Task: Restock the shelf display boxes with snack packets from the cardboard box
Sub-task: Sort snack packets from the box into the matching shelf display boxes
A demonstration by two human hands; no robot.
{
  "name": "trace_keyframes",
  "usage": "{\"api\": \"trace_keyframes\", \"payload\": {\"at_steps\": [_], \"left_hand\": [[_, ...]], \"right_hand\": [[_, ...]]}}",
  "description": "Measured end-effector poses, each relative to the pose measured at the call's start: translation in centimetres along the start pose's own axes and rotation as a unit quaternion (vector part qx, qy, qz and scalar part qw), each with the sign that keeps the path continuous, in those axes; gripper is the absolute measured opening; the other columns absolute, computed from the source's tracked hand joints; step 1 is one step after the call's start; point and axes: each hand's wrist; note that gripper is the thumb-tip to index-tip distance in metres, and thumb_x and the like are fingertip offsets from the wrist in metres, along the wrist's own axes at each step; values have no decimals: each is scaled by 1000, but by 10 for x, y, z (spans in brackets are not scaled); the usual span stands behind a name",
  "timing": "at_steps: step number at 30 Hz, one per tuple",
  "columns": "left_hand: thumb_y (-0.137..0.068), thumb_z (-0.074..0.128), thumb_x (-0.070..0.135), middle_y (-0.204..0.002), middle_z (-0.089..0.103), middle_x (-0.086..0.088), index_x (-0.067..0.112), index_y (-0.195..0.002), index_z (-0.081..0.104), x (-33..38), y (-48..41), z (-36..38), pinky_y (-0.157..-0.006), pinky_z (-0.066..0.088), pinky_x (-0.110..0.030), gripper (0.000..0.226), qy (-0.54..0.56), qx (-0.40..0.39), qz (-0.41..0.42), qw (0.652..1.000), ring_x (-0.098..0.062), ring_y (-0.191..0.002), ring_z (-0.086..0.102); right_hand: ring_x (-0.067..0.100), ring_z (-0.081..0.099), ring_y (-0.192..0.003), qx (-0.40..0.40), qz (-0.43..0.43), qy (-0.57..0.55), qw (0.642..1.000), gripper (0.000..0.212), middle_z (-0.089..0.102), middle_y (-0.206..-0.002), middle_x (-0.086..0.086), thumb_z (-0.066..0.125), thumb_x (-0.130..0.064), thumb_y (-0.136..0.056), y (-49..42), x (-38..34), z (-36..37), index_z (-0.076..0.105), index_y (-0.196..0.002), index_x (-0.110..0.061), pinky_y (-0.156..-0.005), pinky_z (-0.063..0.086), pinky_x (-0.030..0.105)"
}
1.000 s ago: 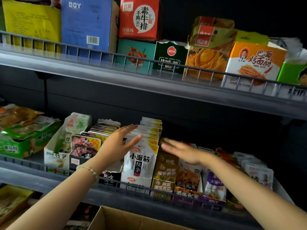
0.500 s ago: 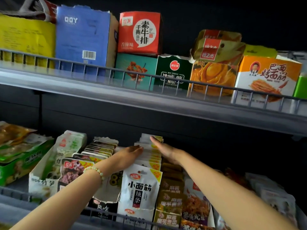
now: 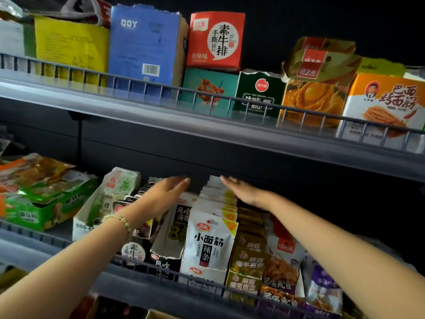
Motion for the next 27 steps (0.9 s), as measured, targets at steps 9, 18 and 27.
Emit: {"api": "trace_keyframes", "payload": {"at_steps": [9,18,27], "left_hand": [[-82,38,72,-104,68,20,35,-109,68,-66,65,-41,-81,55,-28,55,-60,61,78,993,5,-91,63],[-75,23,81,-135,35,33,43,-130,53,-122,75,-33,-104,37,-24,73,-85,79,92,989,9,-125,35],[-84,28,73,-144,39,27,48,-133,46,-139,67,-19,-114,33,-43,58,-77,83,101,988,-9,-141,31]], "right_hand": [[20,30,-141,-94,-64,204,972,69,30,-155,2,55,-53,-90,-27,-78,33,35,-146,-19,-113,27,32],[24,54,-116,-20,6,279,960,65,54,-132,9,79,-34,-76,-80,-62,67,52,-130,-11,-98,45,35],[17,58,-86,-5,10,314,949,42,65,-102,3,83,-35,-70,-95,-55,76,63,-102,-16,-67,42,27]]}}
Point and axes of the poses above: each hand's wrist, its own y-axis away from the middle knuckle, its own z-axis out of the palm, x = y × z
